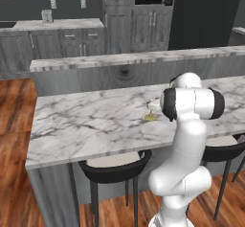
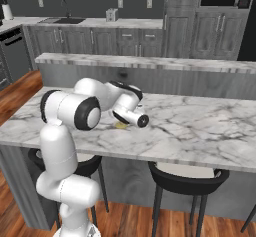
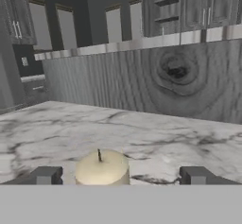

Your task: Get the candle and the beer from the cabinet and move them to the dining counter.

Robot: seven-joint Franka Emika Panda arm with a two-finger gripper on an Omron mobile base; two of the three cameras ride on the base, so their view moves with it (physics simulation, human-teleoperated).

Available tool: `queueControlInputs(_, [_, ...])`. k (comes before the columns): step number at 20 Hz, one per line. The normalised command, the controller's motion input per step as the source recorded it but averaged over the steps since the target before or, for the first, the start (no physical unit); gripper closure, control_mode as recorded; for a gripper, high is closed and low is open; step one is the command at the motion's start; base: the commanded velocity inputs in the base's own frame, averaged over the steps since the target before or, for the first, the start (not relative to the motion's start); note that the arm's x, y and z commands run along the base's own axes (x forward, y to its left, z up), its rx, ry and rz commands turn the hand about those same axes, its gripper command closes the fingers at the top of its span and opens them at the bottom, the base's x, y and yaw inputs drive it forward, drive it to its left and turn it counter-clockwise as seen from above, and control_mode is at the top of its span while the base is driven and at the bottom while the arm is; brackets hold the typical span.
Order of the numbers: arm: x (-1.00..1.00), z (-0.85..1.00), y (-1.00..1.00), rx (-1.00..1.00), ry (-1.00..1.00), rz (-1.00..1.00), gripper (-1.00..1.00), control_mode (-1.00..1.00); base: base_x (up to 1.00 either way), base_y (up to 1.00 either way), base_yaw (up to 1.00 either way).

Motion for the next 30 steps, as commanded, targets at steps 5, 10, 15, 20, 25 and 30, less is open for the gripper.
queueControlInputs(5, [-0.08,0.6,0.0,-0.01,0.0,0.0,-1.0,-1.0,0.0,0.0,0.0])
queueControlInputs(10, [-0.16,0.77,0.0,0.0,0.05,-0.03,-1.0,-1.0,0.0,0.0,0.0])
queueControlInputs(15, [-0.21,0.77,0.0,0.0,0.1,-0.03,-1.0,-1.0,0.0,0.0,0.0])
queueControlInputs(20, [-0.31,0.77,0.0,0.0,0.14,-0.06,-1.0,-1.0,0.0,0.0,0.0])
queueControlInputs(25, [-0.56,0.71,0.0,0.0,0.18,-0.12,-1.0,-1.0,0.0,0.0,0.0])
queueControlInputs(30, [-0.75,0.55,0.0,0.0,0.16,-0.21,-1.0,-1.0,0.0,0.0,0.0])
